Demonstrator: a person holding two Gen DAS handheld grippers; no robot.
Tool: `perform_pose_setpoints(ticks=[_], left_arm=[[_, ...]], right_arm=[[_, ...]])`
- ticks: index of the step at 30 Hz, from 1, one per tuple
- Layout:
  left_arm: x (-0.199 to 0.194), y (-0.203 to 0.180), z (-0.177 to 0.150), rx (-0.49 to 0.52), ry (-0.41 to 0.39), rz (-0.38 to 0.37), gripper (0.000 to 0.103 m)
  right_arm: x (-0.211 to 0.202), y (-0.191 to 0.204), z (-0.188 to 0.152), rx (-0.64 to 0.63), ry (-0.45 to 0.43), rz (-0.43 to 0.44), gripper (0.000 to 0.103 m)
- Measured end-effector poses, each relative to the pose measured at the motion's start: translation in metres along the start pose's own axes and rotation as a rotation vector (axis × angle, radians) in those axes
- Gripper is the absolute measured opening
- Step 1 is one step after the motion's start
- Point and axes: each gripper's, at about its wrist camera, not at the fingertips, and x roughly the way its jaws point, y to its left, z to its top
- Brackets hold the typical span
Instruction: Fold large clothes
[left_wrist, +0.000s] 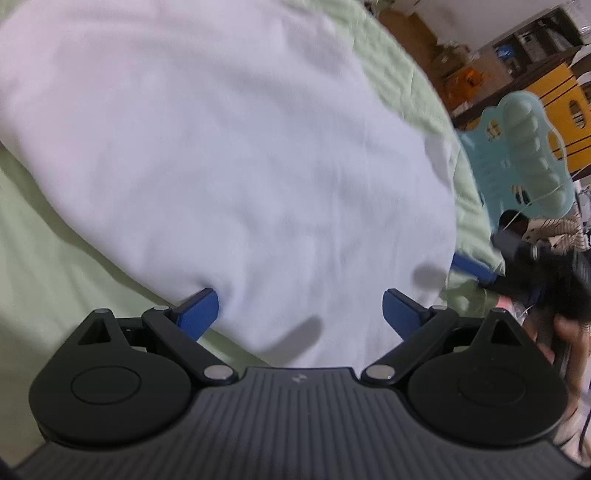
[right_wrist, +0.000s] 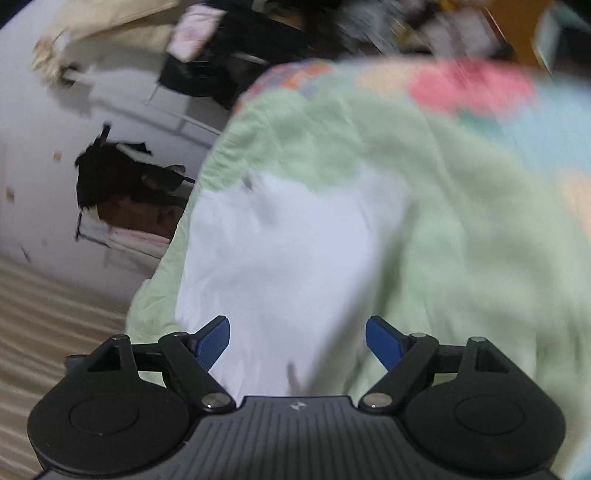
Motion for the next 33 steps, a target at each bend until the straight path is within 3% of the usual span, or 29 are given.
perform_pose_setpoints(ticks=[2,5,6,7,8,9,11,15,18,21,22,23,24,25,27,29,32,33], left_arm=[[-0.001,0.000,-0.005,-0.013,-0.013,-0.005,0.097],[-0.011,0.009,-0.010,-0.065,-0.043,-0.044,0.097],[-0.016,0.015,-0.013,-0.103,-0.053,-0.074,0.097],[-0.019,0.018,-0.015,-0.127,-0.059,-0.089,0.097],[-0.024,0.020,-0.018,-0.150,-0.068,-0.095,0.097],[-0.029,0.024,-0.022,-0.174,-0.079,-0.100,0.097],[-0.037,0.028,-0.029,-0.210,-0.100,-0.105,0.097],[-0.050,0.028,-0.044,-0.252,-0.145,-0.135,0.097],[-0.050,0.028,-0.053,-0.336,-0.160,-0.260,0.103],[-0.031,0.032,-0.055,-0.489,-0.157,-0.364,0.102],[-0.021,0.032,-0.055,-0.559,-0.162,-0.403,0.100],[-0.009,0.030,-0.057,-0.596,-0.173,-0.460,0.085],[0.003,0.024,-0.057,-0.602,-0.152,-0.483,0.053],[0.015,0.018,-0.057,-0.601,-0.117,-0.494,0.046],[0.040,0.013,-0.065,-0.661,-0.062,-0.520,0.037],[0.046,0.014,-0.071,-0.681,-0.069,-0.499,0.037],[0.045,0.017,-0.073,-0.675,-0.091,-0.453,0.037],[0.043,0.020,-0.073,-0.674,-0.098,-0.444,0.037]], right_arm=[[0.013,-0.005,-0.017,0.014,0.061,0.051,0.083],[0.059,0.003,-0.047,-0.054,0.205,0.055,0.082],[0.069,0.004,-0.051,-0.072,0.203,0.044,0.076],[0.079,0.006,-0.055,-0.089,0.202,0.033,0.054],[0.085,0.006,-0.056,-0.095,0.200,0.027,0.038],[0.087,0.005,-0.053,-0.071,0.182,0.039,0.010],[0.087,0.001,-0.046,-0.007,0.156,0.087,0.010],[0.074,-0.001,-0.033,0.152,0.115,0.291,0.010],[0.064,0.002,-0.028,0.171,0.086,0.335,0.010],[0.066,-0.001,-0.031,0.192,0.103,0.359,0.010],[0.067,-0.003,-0.035,0.207,0.122,0.369,0.010],[0.069,-0.003,-0.039,0.214,0.131,0.374,0.010],[0.071,-0.003,-0.045,0.220,0.141,0.374,0.010],[0.071,-0.005,-0.052,0.217,0.154,0.373,0.010],[0.077,0.000,-0.055,0.191,0.153,0.361,0.011],[0.069,0.002,-0.057,0.135,0.145,0.333,0.018],[0.048,0.002,-0.057,0.034,0.164,0.252,0.043],[0.038,0.000,-0.057,0.013,0.153,0.228,0.056]])
